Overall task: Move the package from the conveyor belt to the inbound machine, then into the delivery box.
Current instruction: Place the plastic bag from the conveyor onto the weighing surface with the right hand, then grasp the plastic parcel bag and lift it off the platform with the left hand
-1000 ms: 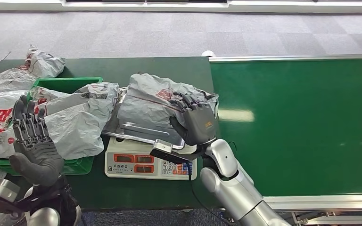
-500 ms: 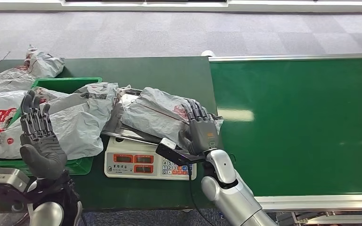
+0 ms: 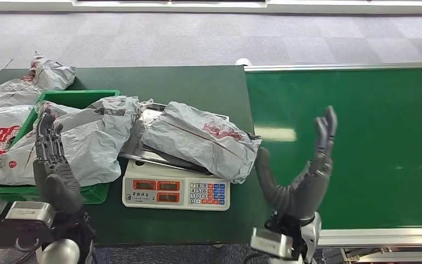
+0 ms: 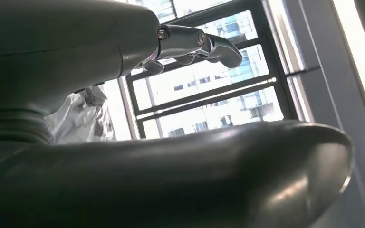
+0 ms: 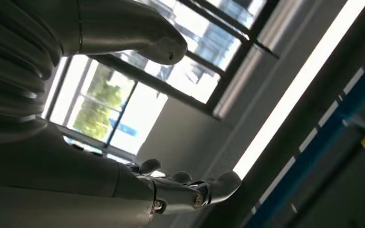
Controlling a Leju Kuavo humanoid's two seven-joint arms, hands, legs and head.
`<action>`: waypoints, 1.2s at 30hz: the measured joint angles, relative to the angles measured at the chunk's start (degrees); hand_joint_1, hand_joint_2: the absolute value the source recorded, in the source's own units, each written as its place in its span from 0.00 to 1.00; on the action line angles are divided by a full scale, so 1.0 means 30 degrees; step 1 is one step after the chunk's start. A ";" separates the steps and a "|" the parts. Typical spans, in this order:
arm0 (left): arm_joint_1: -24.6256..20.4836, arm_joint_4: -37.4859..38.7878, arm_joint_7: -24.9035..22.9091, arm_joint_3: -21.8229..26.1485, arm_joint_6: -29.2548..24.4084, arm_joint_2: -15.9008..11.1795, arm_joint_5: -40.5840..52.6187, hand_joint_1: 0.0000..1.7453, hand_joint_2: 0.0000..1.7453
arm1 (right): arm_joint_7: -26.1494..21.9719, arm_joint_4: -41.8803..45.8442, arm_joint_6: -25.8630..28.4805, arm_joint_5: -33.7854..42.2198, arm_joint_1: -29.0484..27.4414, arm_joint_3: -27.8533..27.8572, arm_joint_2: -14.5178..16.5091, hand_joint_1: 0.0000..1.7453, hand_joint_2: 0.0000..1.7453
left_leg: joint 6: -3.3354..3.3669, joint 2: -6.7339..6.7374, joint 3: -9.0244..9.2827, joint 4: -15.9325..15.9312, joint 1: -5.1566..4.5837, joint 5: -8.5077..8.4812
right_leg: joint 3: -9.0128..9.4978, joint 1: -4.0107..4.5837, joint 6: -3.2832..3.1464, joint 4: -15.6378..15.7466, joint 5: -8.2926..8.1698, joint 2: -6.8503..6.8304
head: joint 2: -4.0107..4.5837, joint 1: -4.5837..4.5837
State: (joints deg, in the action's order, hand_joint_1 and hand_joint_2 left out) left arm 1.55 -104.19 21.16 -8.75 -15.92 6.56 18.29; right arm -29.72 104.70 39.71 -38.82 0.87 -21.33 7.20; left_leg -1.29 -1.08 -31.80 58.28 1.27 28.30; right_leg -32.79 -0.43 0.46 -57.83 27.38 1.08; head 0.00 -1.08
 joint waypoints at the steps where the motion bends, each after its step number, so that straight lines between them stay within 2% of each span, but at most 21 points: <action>1: -0.0059 0.0015 -0.0180 -0.0075 -0.0040 -0.0126 0.0740 0.00 0.00 | -0.0179 0.0970 0.0087 -0.0031 -0.0434 0.0113 -0.0024 0.00 1.00 | -0.0006 0.0017 0.0002 -0.0002 0.0000 0.0007 | -0.0005 0.0000 -0.0002 0.0000 0.0001 0.0011 | 0.0000 0.0000; 5: -0.0446 0.0118 -0.0777 -0.0300 0.0029 -0.0530 0.2285 0.00 0.00 | -0.0366 0.3208 0.0103 0.0084 -0.1416 0.0539 -0.0113 0.00 1.00 | -0.0012 0.0040 0.0020 -0.0002 -0.0001 0.0001 | -0.0023 -0.0001 -0.0006 0.0000 -0.0004 0.0029 | 0.0000 -0.0002; 8: -0.2004 0.1081 -0.2343 -0.0950 0.1043 -0.1327 0.5452 0.00 0.00 | -0.0762 0.3944 0.0103 0.0491 -0.1677 0.0972 -0.0211 0.00 1.00 | 0.0006 0.0003 0.0022 -0.0001 -0.0001 -0.0041 | -0.0023 0.0000 -0.0007 0.0000 -0.0014 -0.0013 | 0.0000 0.0000; 10: -0.3740 0.2474 -0.3314 -0.1543 0.2026 -0.2094 0.7297 0.00 0.50 | -0.1165 0.4106 0.0099 0.0883 -0.1726 0.1224 -0.0386 0.00 1.00 | -0.0005 -0.0021 0.0013 -0.0002 -0.0001 -0.0083 | -0.0009 0.0001 -0.0012 -0.0003 -0.0048 -0.0037 | 0.0000 0.0002; 12: -0.5671 0.4339 -0.3619 -0.2265 0.2964 -0.2832 0.8406 0.00 1.00 | -0.1458 0.4130 0.0097 0.1249 -0.1712 0.1349 -0.0561 0.00 1.00 | -0.0029 -0.0017 -0.0002 -0.0003 0.0000 -0.0128 | -0.0022 0.0001 -0.0031 -0.0007 -0.0108 -0.0032 | 0.0000 0.0000; 17: -1.0751 1.0102 -0.3019 -0.5017 0.6355 -0.4003 1.0007 0.00 1.00 | -0.1366 0.3939 0.0092 0.2260 -0.1274 0.1382 -0.1030 0.00 1.00 | -0.0040 -0.0008 -0.0045 -0.0001 0.0000 -0.0205 | -0.0070 0.0000 -0.0043 -0.0013 -0.0199 -0.0021 | 0.0000 0.0002; 21: -1.3664 1.4043 -0.2498 -0.7273 0.7406 -0.4198 1.0295 0.00 1.00 | -0.1463 0.3569 0.0088 0.2852 -0.1053 0.1227 -0.1299 0.00 1.00 | -0.0037 0.0011 -0.0059 0.0000 -0.0001 -0.0217 | -0.0080 -0.0005 -0.0039 -0.0019 -0.0224 0.0002 | 0.0000 0.0002; 24: -1.4646 1.5644 -0.2444 -0.8175 0.7448 -0.4216 1.0282 0.00 0.25 | -0.1470 0.3425 0.0083 0.2936 -0.0953 0.1118 -0.1410 0.00 1.00 | -0.0036 0.0014 -0.0068 0.0000 -0.0001 -0.0218 | -0.0099 -0.0005 -0.0040 -0.0020 -0.0223 0.0009 | 0.0000 0.0000; 25: -1.4881 1.6054 -0.2426 -0.8415 0.7455 -0.4224 1.0262 0.00 0.25 | -0.1465 0.3383 0.0083 0.2949 -0.0936 0.1096 -0.1441 0.00 1.00 | -0.0037 0.0013 -0.0076 -0.0001 -0.0001 -0.0218 | -0.0110 -0.0005 -0.0040 -0.0020 -0.0222 0.0008 | 0.0000 -0.0002; 28: -1.5613 1.7270 -0.2351 -0.9365 0.7645 -0.4140 1.0173 0.00 1.00 | -0.1357 0.3243 0.0083 0.3087 -0.0838 0.1013 -0.1561 0.00 1.00 | -0.0036 0.0007 -0.0108 -0.0002 -0.0001 -0.0218 | -0.0141 -0.0004 -0.0040 -0.0020 -0.0221 0.0005 | 0.0000 -0.0002; 32: -1.6410 1.9312 -0.2309 -1.1076 0.7796 -0.3412 0.9914 0.00 1.00 | -0.0988 0.2801 0.0081 0.3386 -0.0372 0.0667 -0.1772 0.00 1.00 | -0.0035 0.0003 -0.0127 -0.0002 -0.0006 -0.0219 | -0.0145 -0.0012 -0.0038 -0.0020 -0.0223 -0.0002 | 0.0000 0.0002; 36: -1.6539 2.1328 -0.2216 -1.2185 0.7284 -0.2435 0.9566 0.00 1.00 | -0.0718 0.2170 0.0070 0.3599 0.0188 0.0240 -0.1874 0.00 1.00 | -0.0034 0.0006 -0.0132 0.0000 -0.0018 -0.0219 | -0.0149 -0.0022 -0.0036 -0.0020 -0.0225 0.0000 | 0.0000 0.0004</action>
State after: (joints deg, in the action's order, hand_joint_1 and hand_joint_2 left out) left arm -48.07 -40.21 14.51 -45.31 5.93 -0.74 46.99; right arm -31.88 111.21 39.92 -28.03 1.44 -20.61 1.58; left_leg -1.39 -1.07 -32.20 58.28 1.22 27.64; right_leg -33.23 -0.50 0.35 -57.89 26.71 1.07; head 0.00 -1.07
